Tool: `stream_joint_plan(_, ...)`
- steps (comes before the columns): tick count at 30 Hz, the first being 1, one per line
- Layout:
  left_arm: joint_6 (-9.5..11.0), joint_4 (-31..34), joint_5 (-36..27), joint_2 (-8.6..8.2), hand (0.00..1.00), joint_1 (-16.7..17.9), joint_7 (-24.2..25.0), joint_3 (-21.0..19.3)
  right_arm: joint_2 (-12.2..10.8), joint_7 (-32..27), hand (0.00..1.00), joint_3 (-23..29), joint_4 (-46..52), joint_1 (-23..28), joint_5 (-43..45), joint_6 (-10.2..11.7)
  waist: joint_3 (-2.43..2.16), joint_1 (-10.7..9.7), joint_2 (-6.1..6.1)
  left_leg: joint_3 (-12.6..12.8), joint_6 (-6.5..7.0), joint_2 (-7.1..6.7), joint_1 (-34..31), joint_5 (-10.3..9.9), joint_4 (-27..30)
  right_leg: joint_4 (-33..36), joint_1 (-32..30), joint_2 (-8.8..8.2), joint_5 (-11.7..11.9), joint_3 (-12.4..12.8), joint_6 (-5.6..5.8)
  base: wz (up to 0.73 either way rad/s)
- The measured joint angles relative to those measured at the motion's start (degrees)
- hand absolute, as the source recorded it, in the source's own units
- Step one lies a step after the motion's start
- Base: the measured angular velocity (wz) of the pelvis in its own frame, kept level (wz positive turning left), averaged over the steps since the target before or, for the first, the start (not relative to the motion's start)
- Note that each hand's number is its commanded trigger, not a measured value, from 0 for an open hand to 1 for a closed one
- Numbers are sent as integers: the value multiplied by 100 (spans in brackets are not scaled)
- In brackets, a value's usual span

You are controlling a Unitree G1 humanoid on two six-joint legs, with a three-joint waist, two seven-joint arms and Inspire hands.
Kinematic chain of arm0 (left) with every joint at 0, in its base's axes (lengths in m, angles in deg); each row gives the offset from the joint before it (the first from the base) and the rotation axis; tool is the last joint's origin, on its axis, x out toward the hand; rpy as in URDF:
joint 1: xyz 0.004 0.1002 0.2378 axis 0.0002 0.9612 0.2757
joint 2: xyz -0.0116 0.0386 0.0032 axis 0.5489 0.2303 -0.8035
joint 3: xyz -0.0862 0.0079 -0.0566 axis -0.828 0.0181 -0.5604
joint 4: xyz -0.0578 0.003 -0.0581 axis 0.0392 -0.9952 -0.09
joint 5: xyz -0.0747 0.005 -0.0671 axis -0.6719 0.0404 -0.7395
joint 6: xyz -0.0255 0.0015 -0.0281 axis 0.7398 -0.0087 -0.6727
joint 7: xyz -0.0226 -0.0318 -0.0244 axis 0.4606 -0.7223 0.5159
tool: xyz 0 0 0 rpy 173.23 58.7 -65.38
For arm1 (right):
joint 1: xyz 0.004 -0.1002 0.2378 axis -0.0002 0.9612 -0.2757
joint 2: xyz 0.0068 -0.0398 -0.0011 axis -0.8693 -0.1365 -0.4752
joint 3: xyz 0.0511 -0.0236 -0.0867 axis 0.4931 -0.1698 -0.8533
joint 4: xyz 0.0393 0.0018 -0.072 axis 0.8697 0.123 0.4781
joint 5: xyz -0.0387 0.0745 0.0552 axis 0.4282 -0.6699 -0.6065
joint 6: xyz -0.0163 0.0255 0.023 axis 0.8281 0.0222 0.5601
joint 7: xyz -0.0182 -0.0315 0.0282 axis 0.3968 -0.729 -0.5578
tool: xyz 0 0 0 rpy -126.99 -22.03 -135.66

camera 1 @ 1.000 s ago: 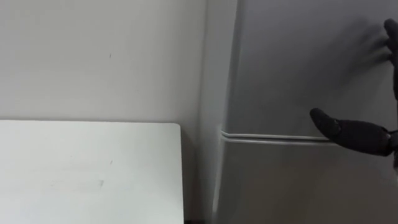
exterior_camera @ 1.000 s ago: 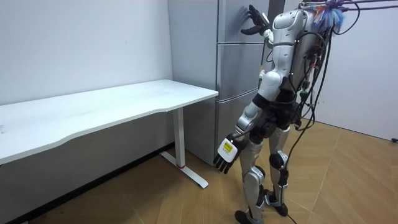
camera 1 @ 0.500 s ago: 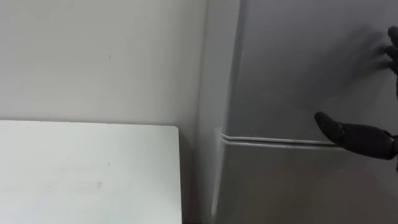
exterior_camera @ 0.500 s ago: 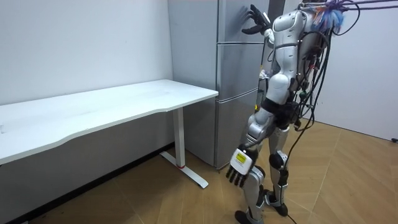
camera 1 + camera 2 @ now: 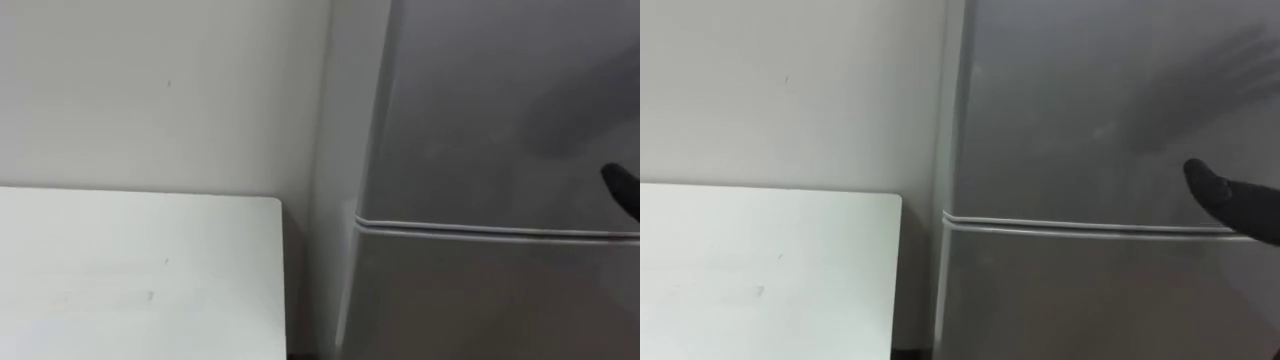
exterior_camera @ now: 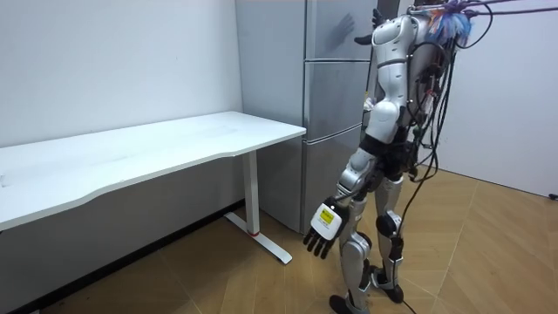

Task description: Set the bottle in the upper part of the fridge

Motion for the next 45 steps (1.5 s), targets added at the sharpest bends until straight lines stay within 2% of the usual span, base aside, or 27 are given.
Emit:
stream_joint_plan(4, 0, -4, -1, -51, 0, 3, -109, 0, 0, -231, 0, 79, -26, 59, -175, -123, 16, -141, 30, 91, -2, -2, 47, 2, -106, 4, -18, -1, -4, 53, 6, -11)
stream_joint_plan(11, -7, -2, -2, -143, 0, 54, -177, -36, -1, -431, 0, 485, -309, 254, -934, -121, 25, -243, 61, 130, -2, -8, 74, 2, -107, 3, -27, -1, -9, 133, 16, -3)
stream_joint_plan(14, -6, -18, -7, -144, 0, 52, -216, -36, -7, -455, 0, 484, -459, 525, -1235, -122, 21, -243, 79, 151, -2, -8, 75, 2, -108, 0, -24, 0, -12, 164, 19, -3)
stream_joint_plan(16, -6, -56, -14, -148, 0, 51, -256, -36, -11, -450, 0, 484, -510, 849, -1697, -125, 19, -245, 105, 151, -2, -8, 79, 2, -106, -1, -35, -1, -12, 165, 21, 0)
stream_joint_plan(20, -16, -62, -99, -187, 0, 103, -312, -64, -50, -509, 0, 488, -845, 1111, -2567, -134, 11, -239, 125, 147, -2, -8, 88, 2, -102, -1, -39, -3, -15, 161, 24, 0)
stream_joint_plan(23, -33, -34, -138, -296, 0, 137, -459, -57, -188, -525, 0, 488, -918, 1379, -3604, -130, 5, -256, 156, 143, -1, -11, 74, -1, -82, -21, -28, -3, -35, 174, 38, 0)
stream_joint_plan(27, -42, -28, -250, -346, 0, 169, -555, -58, -730, -457, 0, 481, -1645, 1640, -4312, -133, 25, -248, 195, 144, -1, -11, 124, -1, -100, -8, -11, -2, -44, 212, 32, -1)
stream_joint_plan(28, -42, -30, -253, -373, 0, 193, -568, -58, -858, -433, 0, 458, -1796, 1775, -4489, -144, 17, -246, 199, 150, 0, -17, 124, -1, -105, -6, -13, -7, -46, 212, 37, -4)
stream_joint_plan(31, -42, -30, -330, -409, 0, 248, -693, -57, -1154, -386, 0, 411, -2357, 1990, -4776, -165, 19, -253, 280, 164, 0, -19, 147, -1, -108, -27, -3, -4, -46, 220, 37, -4)
stream_joint_plan(35, -23, -45, -724, -516, 0, 237, -745, -56, -1246, -353, 0, 188, -3464, 1991, -4862, -175, -10, -251, 363, 223, 0, -17, 168, -1, -119, -13, -10, -4, -47, 268, 39, -7)
stream_joint_plan(37, -23, -92, -807, -583, 0, 240, -755, -35, -1282, -334, 0, -60, -3863, 2061, -4888, -178, -8, -242, 465, 286, 0, -15, 184, -2, -125, -10, -34, -2, -53, 349, 48, -14)
stream_joint_plan(39, -23, -126, -864, -623, 0, 242, -806, 31, -1383, -312, 0, -236, -4029, 2125, -4898, -176, -4, -255, 507, 311, 0, -17, 199, -1, -125, 0, -42, -4, -71, 375, 49, -9)
stream_joint_plan(43, 23, -145, -953, -699, 0, 234, -806, 176, -1647, -72, 0, -466, -4488, 2205, -4794, -175, -3, -257, 513, 315, -1, -18, 216, -2, -132, -14, -61, -5, -92, 381, 47, 0)
stream_joint_plan(45, 32, -147, -1118, -736, 0, 239, -807, 195, -1697, 30, 0, -466, -4767, 2199, -4704, -175, 2, -270, 527, 314, -1, -20, 220, -2, -132, -16, -56, -7, -91, 373, 47, 0)
